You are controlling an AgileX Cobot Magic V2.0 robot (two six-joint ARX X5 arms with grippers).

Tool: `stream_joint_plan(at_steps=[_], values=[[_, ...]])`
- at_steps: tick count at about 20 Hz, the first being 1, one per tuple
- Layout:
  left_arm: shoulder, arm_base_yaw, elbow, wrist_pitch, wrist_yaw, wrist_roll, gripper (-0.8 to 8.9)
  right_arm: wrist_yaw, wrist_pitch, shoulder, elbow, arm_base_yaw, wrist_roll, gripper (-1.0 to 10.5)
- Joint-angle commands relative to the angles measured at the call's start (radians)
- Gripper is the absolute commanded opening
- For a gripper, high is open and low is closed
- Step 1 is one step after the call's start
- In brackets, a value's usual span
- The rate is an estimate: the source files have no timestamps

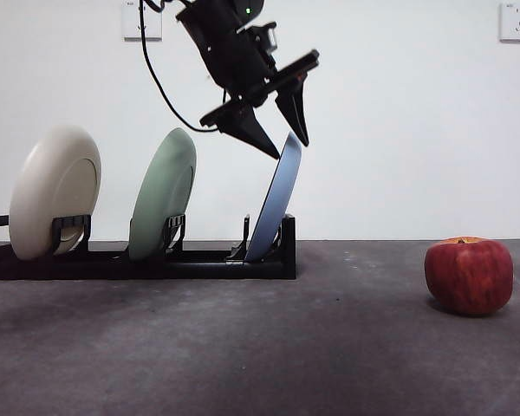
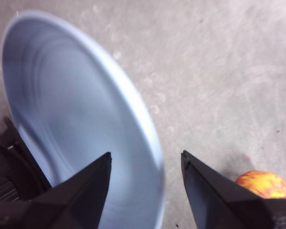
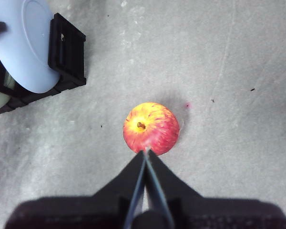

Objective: Take the blue plate from the plate rack,put the plate on the table,take the apple from the table,put the apple in the plate

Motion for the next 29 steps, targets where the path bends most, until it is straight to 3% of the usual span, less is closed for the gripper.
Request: stream_joint_plan(at_steps=[1, 3, 5, 15, 20, 23, 29], values=[[0.032, -0.008, 0.001, 0.007, -0.002, -0.014, 2.50, -0.003, 0.005, 0.000, 0.005, 0.001, -0.006, 0.0], [0.035, -0.011, 0.001, 0.005, -0.004, -0.012, 1.86, -0.003, 0.002, 0.000, 0.005, 0.001, -0.006, 0.0], [0.034, -0.021, 0.001, 0.019, -0.013, -0.009, -0.15, -0.003, -0.009, 0.000, 0.005, 0.001, -0.006, 0.0], [-0.075, -0.020, 0.001, -0.098, -0.002, -0.019, -0.08, -0.003, -0.046, 0.000, 0.005, 0.001, -0.014, 0.0], [-0.257, -0.027, 0.001, -0.175, 0.162, -0.032, -0.09, -0.003, -0.073, -0.003, 0.005, 0.001, -0.033, 0.0], [-0.384, -0.050, 0.001, -0.223, 0.146, 0.011, -0.09, -0.003, -0.079, -0.003, 0.005, 0.001, -0.039, 0.0], [-0.553, -0.121, 0.001, -0.373, -0.023, 0.119, -0.09, -0.003, -0.078, -0.003, 0.005, 0.001, -0.050, 0.0]])
